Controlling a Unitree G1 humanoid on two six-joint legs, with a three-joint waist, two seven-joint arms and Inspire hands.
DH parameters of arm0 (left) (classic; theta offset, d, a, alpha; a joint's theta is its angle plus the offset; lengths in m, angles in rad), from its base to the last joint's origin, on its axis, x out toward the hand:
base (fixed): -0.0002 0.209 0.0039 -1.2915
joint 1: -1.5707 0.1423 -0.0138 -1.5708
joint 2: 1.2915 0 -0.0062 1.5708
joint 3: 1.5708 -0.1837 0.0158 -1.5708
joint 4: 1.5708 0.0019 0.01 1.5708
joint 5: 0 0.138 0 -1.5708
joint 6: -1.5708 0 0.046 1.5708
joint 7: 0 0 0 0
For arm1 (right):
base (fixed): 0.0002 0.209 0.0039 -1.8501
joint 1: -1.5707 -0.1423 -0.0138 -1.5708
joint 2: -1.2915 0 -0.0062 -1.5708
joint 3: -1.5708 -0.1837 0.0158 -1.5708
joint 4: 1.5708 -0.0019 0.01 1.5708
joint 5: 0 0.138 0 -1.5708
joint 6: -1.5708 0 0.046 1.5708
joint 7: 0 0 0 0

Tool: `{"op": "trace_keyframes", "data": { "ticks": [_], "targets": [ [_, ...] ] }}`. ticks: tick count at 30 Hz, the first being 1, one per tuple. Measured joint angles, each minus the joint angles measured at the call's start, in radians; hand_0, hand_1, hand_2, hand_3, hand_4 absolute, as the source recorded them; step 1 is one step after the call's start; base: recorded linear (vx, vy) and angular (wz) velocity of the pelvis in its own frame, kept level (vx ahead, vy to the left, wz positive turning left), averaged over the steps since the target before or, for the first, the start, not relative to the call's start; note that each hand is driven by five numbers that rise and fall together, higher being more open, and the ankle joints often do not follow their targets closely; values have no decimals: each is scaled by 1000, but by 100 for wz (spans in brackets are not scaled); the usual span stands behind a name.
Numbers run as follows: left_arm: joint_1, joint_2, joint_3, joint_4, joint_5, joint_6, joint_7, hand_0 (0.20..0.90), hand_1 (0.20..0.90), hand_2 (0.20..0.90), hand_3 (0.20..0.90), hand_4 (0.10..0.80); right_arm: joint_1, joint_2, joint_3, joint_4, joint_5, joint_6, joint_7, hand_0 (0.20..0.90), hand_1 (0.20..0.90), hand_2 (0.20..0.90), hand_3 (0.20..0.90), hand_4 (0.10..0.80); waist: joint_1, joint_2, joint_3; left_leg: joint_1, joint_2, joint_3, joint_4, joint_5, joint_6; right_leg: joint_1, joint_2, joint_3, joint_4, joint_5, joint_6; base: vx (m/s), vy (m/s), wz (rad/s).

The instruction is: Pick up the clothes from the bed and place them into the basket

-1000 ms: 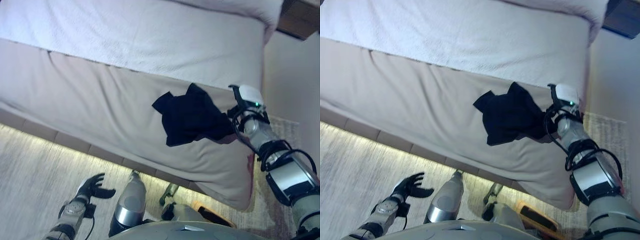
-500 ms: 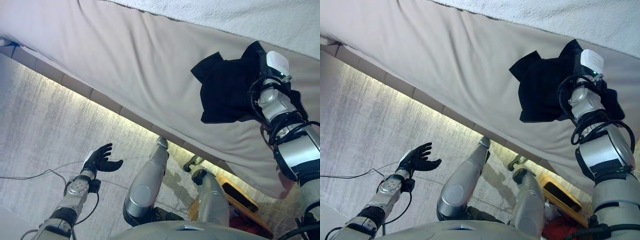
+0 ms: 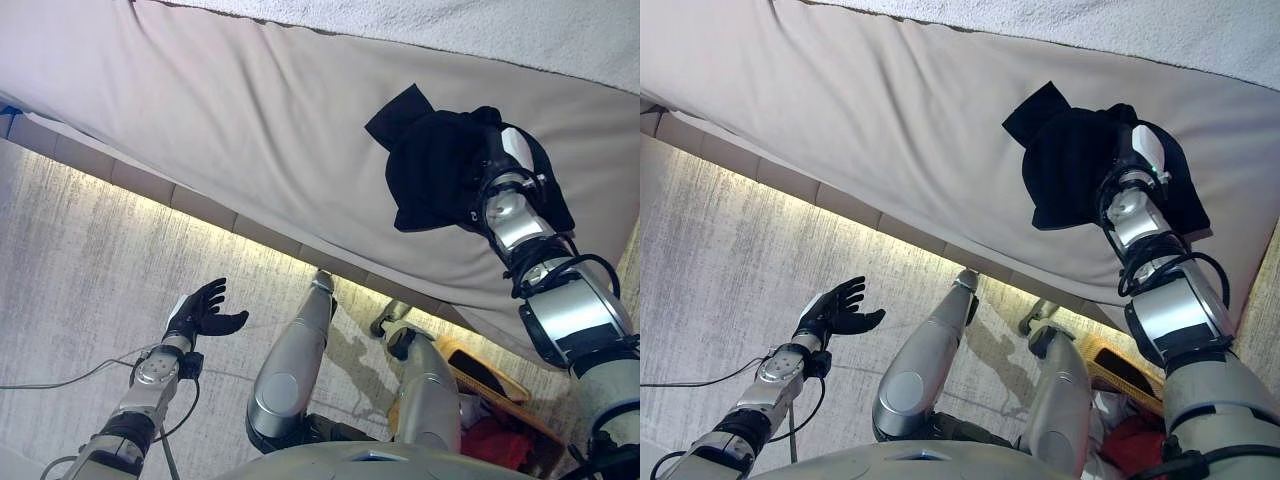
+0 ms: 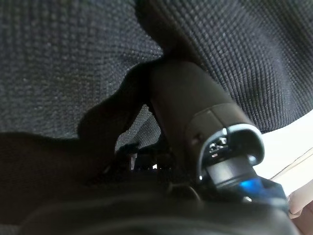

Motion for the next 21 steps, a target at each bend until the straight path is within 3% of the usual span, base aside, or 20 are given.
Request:
{"op": "trace_keyframes", "data": {
  "ticks": [8,9,10,21],
  "targets": [
    [-19,-7,-39,2,0,0,3,900,900,900,900,800,-9,36,17,16,-25,25,7,900,900,900,900,800,2,4,-3,19,15,-2,-32,9,-13,11,11,-7,-16,0,-8,-49,-40,-1],
    [-21,-7,-39,5,0,0,3,900,900,900,900,800,-17,42,19,22,-29,38,8,552,552,552,494,394,2,5,-3,18,15,-3,-33,13,-19,10,14,-7,-16,-1,-11,-41,-46,-2],
    [-23,-7,-39,8,0,0,3,900,900,900,900,800,-23,44,24,27,-35,44,8,300,300,300,200,100,2,5,-3,18,15,-5,-33,17,-26,9,18,-8,-16,-3,-14,-29,-50,2],
    [-41,-7,-35,33,5,-3,3,900,900,900,900,800,-44,21,32,82,-37,71,3,300,300,300,200,100,24,15,-7,54,32,-29,-39,22,-41,71,36,-38,-58,-6,-21,29,-49,5]
  ]
}}
